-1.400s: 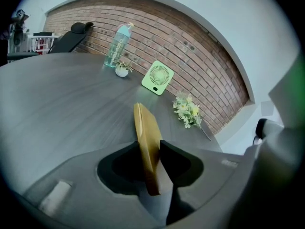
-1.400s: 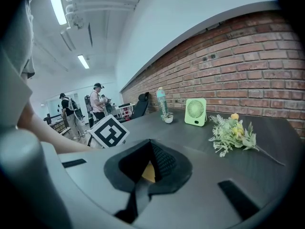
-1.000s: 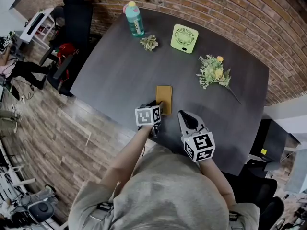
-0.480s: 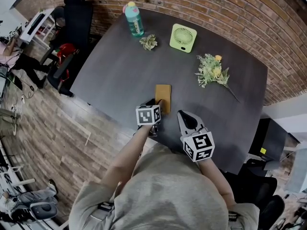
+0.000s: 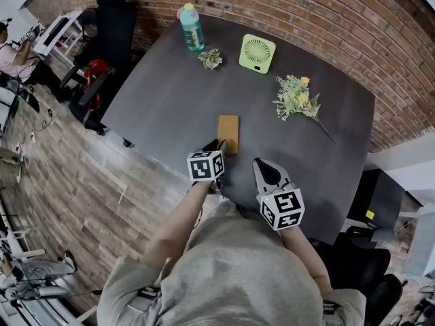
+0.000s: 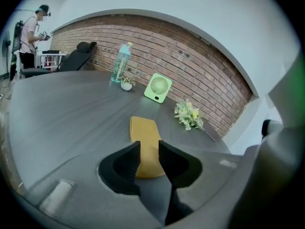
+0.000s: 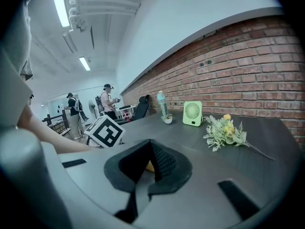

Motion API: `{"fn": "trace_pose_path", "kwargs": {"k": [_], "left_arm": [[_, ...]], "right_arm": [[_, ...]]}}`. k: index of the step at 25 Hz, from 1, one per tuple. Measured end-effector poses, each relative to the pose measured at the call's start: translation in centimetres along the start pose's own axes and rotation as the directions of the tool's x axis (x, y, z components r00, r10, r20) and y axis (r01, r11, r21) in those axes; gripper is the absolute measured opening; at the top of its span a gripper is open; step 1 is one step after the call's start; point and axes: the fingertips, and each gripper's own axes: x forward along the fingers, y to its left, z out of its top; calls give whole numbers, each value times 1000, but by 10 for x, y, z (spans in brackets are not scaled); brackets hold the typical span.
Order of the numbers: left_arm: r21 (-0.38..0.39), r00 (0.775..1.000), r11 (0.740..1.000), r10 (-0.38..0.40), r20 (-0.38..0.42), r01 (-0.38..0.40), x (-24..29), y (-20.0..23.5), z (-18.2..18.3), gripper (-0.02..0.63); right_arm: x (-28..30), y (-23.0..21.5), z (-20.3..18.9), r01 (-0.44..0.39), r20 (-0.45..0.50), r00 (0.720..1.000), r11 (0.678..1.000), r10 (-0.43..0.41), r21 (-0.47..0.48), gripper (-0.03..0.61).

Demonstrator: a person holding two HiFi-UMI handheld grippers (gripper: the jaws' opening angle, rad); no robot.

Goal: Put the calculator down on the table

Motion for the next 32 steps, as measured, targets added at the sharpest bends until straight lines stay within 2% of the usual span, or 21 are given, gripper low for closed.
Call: {"fn": "trace_pose_path", "kwargs": {"k": [12,21,32], "left_arm": [[-40,991,999,-18,129,23,-73,-50,-17,43],[-45,974,997,-47,223,58,-142,-88,-39,26],[-46,962,995,-77,260,92,-207,-124,-92,23]], "right_arm": [[-57,12,-17,-26,26,999,1000,26,-15,2],[-103,27,-36,-54,41,998,998,55,-26,2],[-158,48,-70,-68,47,997,997,69,-29,2]]}}
